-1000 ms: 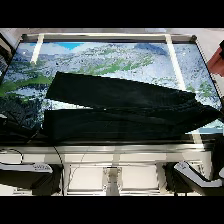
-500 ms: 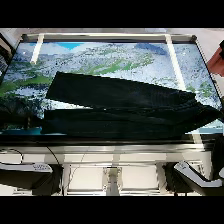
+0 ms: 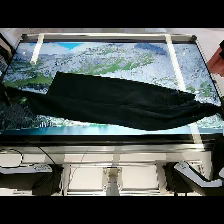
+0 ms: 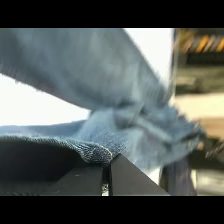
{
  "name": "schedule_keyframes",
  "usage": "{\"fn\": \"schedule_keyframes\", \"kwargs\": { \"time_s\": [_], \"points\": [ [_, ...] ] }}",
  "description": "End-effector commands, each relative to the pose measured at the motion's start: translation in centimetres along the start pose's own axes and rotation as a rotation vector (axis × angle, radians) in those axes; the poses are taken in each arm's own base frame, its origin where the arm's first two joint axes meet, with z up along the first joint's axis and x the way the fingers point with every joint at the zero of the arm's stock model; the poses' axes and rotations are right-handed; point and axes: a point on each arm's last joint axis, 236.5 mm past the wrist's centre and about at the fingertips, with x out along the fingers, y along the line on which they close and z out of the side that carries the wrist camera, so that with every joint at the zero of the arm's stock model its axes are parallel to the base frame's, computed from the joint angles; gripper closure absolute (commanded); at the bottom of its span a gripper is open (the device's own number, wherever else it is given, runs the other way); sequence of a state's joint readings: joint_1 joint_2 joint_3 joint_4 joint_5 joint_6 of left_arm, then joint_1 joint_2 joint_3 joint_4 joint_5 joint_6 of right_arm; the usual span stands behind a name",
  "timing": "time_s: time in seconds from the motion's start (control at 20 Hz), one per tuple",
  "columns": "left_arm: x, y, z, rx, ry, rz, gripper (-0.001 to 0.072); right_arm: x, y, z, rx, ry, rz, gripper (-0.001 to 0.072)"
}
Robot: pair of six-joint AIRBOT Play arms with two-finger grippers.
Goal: Fold the clothes and pants, and hang the long-sleeved shirts on hangers.
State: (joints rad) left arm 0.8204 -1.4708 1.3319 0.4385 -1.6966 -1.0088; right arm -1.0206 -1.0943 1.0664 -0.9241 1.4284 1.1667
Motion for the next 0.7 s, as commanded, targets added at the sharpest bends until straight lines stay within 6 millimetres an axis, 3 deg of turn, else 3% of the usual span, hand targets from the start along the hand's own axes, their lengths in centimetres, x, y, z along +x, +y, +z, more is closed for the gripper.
{"fn": "schedule_keyframes", "kwargs": {
  "time_s": [0.0,0.15,0.35,0.45,0.65],
  "points": [
    [-1.7,-2.9,6.9,0.016,-0.290,-0.058,0.0687,-0.2,1.5,2.9,0.067,-0.122,0.069,0.0673],
    [-2.7,-0.9,11.7,-0.032,-0.496,0.026,0.0687,-0.8,0.6,6.9,0.186,-0.286,0.064,0.0674],
    [-2.0,0.9,15.2,-0.051,-0.637,0.110,0.0687,-0.5,-1.8,9.8,0.316,-0.392,0.040,0.0673],
    [-0.1,1.6,16.2,-0.062,-0.657,0.133,0.0687,0.6,-2.0,10.2,0.340,-0.383,0.057,0.0673],
    [5.7,3.4,16.6,-0.094,-0.625,0.157,0.0687,4.1,-0.6,10.9,0.313,-0.357,0.063,0.0673]
  ]
}}
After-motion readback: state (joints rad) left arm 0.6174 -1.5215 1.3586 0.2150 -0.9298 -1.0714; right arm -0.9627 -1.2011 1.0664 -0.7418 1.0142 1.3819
